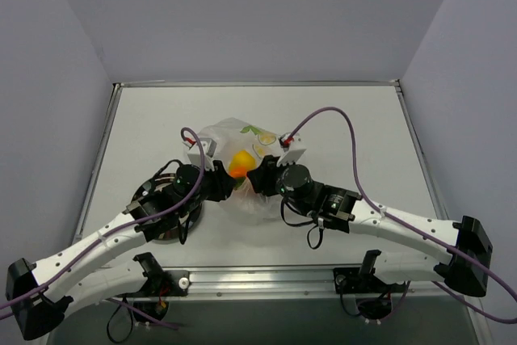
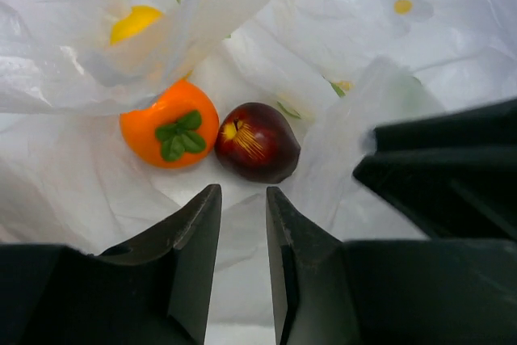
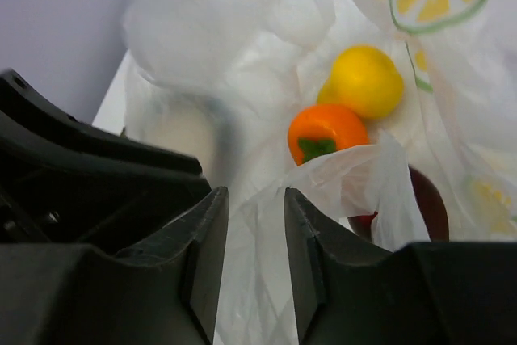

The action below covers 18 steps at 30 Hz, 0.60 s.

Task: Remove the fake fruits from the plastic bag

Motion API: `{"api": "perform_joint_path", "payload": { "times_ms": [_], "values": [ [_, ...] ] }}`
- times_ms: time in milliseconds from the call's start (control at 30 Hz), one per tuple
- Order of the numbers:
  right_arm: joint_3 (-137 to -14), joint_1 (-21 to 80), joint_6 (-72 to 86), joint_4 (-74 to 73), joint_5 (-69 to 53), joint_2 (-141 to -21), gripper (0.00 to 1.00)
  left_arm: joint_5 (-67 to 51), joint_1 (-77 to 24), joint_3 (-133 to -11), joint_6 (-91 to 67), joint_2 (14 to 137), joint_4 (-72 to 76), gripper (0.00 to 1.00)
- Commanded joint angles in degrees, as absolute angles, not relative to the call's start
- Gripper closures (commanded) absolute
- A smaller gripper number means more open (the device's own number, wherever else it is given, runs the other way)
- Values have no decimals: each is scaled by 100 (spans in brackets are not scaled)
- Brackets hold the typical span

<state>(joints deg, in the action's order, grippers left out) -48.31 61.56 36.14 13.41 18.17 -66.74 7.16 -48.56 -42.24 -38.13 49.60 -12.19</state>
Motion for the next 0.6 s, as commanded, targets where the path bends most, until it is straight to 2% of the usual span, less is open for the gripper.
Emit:
{"api": "perform_joint_path", "payload": {
  "times_ms": [0, 33, 233, 467, 533, 567],
  "values": [
    [-4020, 6275, 4209, 1521, 2144, -6479, 71, 1037, -4878, -4210, -3885, 5272, -300, 73],
    [-3825, 6336, 4419, 1521, 2197, -6425, 75, 1002, -4878, -4175, -3920, 5447, -221, 73],
    [-2823, 6398, 4983, 1450, 2250, -6389, 77, 871, -4887, -4289, -3824, 6072, 281, 72],
    [-2768, 6680, 4878, 1652, 2601, -6600, 76, 1221, -4896, -4632, -3463, 7031, 9, 64],
    [-2856, 6697, 4747, 1582, 2654, -6671, 76, 1651, -4896, -4623, -3358, 7154, -193, 59],
    [-2935, 6706, 4703, 1556, 2663, -6723, 75, 1765, -4887, -4623, -3331, 7180, -219, 49]
  ]
}}
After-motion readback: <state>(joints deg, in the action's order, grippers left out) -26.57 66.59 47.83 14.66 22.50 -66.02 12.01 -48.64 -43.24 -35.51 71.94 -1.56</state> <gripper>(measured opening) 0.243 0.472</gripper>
